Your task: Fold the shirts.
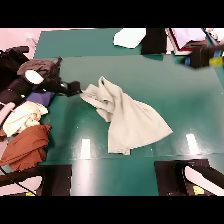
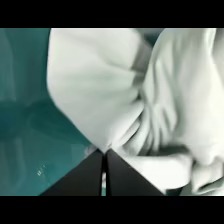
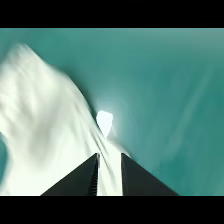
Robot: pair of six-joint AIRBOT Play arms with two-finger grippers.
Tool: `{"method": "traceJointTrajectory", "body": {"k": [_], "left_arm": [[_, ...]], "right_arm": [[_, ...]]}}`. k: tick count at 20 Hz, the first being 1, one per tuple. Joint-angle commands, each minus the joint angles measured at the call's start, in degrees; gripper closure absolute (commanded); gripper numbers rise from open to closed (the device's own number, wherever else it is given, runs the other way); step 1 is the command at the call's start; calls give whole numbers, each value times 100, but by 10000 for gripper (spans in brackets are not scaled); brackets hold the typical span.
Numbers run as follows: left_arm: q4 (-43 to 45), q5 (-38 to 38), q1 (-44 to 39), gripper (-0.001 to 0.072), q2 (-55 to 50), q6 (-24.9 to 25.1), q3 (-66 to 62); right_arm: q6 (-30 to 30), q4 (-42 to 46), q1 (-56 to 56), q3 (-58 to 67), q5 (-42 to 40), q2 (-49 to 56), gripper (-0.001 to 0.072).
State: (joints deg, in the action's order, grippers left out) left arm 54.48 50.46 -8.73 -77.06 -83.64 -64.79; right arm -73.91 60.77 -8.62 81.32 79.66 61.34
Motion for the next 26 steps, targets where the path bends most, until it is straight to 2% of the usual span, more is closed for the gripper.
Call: {"method": "traceJointTrajectory", "body": {"k": [1,2,3,7,9,12,14,15,16,17,21,26], "left_arm": [[535,170,337,683,190,11,-341],[553,216,334,683,173,13,-341],[584,238,334,683,160,13,-339],[581,251,334,683,160,11,-339],[579,251,334,683,160,11,-339],[579,254,334,683,160,11,-339],[579,251,334,683,160,11,-339],[581,254,334,683,160,11,-339],[581,251,334,683,160,11,-341],[581,249,337,683,164,11,-341],[992,-44,341,684,678,-15,-691],[1740,-151,341,684,2035,15,-2444]], "right_arm": [[7,227,-815,-2118,-94,-402,346],[7,221,-1113,-2680,-109,-404,197],[46,214,-1353,-3130,-146,-361,120],[221,57,-1668,-4179,-463,323,127],[450,-389,-1425,-4380,-758,752,170],[518,-713,-647,-4293,-1147,1303,171],[527,-686,-50,-4059,-1244,1550,263],[527,-660,216,-3941,-1263,1617,366],[584,-658,461,-3823,-1292,1644,566],[627,-656,645,-3700,-1307,1639,677],[573,-337,772,-2621,-1139,960,692],[343,229,219,-50,-1099,-472,691]]}}
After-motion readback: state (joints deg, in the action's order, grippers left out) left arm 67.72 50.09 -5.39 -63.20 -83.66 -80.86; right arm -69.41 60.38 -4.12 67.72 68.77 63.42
